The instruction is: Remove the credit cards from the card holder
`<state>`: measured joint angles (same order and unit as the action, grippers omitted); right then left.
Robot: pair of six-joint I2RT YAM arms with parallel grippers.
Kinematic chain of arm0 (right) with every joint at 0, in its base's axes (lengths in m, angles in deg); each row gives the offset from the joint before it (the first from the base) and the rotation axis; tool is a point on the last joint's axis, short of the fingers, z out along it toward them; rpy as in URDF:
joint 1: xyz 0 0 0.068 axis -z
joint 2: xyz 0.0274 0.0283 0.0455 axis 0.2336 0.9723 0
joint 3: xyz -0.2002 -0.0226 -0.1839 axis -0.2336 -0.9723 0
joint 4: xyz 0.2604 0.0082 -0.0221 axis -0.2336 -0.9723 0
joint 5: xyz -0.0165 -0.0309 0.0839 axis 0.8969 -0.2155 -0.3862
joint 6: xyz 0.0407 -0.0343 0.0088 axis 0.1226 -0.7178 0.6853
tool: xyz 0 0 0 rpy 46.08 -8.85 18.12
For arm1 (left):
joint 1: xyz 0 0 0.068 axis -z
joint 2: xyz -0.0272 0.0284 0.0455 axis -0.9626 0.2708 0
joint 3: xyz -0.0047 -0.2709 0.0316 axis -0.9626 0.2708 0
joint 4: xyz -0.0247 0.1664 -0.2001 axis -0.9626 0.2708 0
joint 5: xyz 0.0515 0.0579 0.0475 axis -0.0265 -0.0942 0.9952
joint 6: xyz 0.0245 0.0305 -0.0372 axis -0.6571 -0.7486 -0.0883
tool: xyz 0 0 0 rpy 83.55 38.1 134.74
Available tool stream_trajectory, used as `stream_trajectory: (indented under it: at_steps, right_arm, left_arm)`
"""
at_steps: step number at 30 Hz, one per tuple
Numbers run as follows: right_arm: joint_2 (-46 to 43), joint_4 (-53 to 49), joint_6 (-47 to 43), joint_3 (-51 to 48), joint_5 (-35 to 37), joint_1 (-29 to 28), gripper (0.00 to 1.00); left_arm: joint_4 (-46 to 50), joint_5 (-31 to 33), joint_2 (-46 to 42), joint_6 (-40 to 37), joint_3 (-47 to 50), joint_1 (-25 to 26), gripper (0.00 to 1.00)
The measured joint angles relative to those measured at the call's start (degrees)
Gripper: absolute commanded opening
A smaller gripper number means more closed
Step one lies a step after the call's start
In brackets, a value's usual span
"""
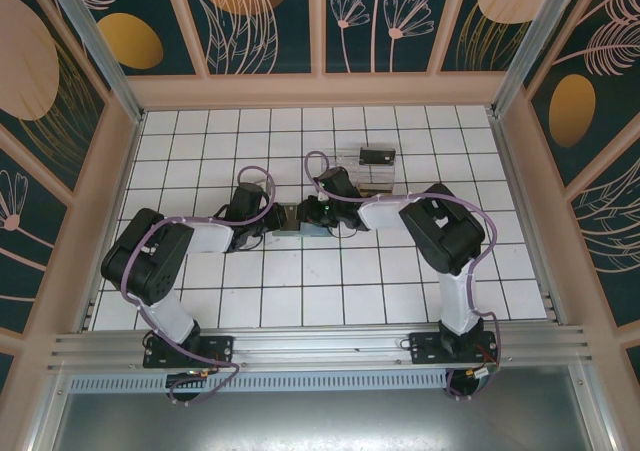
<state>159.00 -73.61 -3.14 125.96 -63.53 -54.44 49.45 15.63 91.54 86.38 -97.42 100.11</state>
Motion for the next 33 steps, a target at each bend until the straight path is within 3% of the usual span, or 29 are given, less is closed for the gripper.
stream_trajectory:
  at_steps: [18, 33]
  right_arm:
    - [0.5, 0.0, 3.0, 0.3, -1.1, 0.1, 0.19]
    - [0.5, -2.0, 3.4, 1.0, -0.9, 0.0, 0.23]
  left_arm:
    - [-0.5, 0.0, 0.0, 0.0, 0.3, 0.0, 0.15]
    - [-0.5, 0.0, 0.0, 0.0, 0.3, -0.1, 0.15]
